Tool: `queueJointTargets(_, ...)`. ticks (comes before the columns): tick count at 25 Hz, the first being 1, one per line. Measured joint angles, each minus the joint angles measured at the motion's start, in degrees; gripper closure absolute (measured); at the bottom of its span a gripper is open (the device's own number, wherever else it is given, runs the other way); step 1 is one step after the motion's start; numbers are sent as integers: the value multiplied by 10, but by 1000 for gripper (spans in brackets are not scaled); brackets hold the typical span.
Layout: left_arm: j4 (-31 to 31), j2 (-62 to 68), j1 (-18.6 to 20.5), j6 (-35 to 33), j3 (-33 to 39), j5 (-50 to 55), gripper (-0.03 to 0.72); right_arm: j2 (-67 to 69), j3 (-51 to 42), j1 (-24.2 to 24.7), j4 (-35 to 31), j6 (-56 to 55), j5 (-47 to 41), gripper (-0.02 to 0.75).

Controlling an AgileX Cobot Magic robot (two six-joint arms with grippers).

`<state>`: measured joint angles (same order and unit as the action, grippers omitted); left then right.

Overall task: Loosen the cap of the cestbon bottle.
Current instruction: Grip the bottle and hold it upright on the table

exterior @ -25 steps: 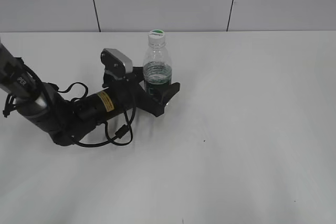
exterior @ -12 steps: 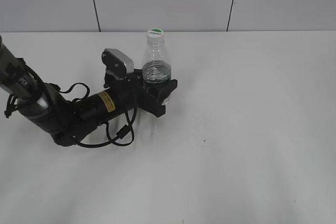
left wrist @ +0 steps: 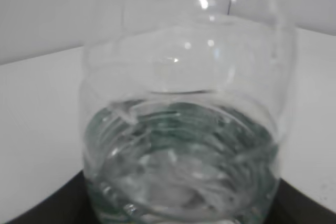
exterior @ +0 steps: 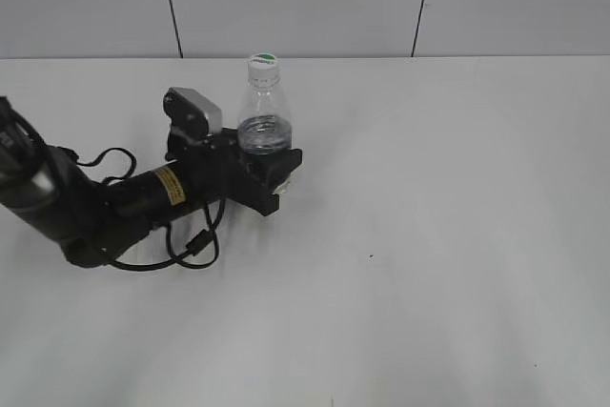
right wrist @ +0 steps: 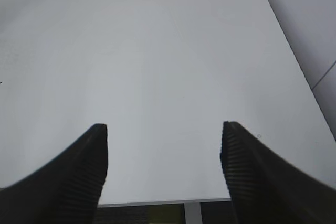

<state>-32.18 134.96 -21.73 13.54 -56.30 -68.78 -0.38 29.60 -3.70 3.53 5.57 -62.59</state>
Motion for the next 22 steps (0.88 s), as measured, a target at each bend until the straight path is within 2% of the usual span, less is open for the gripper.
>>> queueJointTargets(3,-40,-30,22,1,32,15,288,0,0,0,0,0,0,223)
queueJointTargets(6,-141,-54,37,1,41,17,288,0,0,0,0,0,0,223)
queueJointTargets(10,-264,-67,29,1,42,14,288,0,0,0,0,0,0,223)
queueJointTargets(12,-295,-67,19,1,42,14,288,0,0,0,0,0,0,223)
queueJointTargets(16,-289,-67,-8,1,42,17,288,0,0,0,0,0,0,223)
queueJointTargets(22,-183,-60,-37,1,42,15,288,0,0,0,-1,0,0,223)
